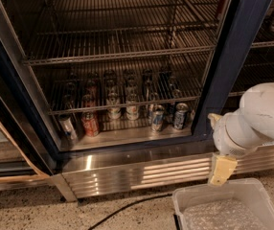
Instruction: Pick redbull can from bottom shelf of fridge
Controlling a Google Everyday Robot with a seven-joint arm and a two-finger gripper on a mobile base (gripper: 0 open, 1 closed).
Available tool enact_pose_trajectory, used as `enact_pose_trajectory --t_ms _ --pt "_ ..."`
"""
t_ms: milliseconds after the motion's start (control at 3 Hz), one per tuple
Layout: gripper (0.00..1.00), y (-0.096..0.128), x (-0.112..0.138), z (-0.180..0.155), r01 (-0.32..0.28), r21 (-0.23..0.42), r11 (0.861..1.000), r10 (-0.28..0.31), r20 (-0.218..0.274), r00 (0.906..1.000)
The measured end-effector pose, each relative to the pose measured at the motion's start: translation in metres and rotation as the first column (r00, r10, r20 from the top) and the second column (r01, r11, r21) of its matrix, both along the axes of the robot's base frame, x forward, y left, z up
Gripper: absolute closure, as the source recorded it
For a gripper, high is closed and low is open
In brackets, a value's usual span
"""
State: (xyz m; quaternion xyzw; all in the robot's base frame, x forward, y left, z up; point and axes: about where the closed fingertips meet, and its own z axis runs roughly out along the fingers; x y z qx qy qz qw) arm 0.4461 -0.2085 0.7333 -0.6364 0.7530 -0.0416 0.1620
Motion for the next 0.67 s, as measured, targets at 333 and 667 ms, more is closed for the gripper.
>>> enact_pose_trajectory --t_ms 333,667 --pt "0.0 0.005 0.006 -0.014 0.015 0.012 1.0 -0.015 -0.005 0.9999" --pt "0.0 0.015 0.026 -0.065 0.053 0.061 0.997 -0.052 -0.014 0.9985"
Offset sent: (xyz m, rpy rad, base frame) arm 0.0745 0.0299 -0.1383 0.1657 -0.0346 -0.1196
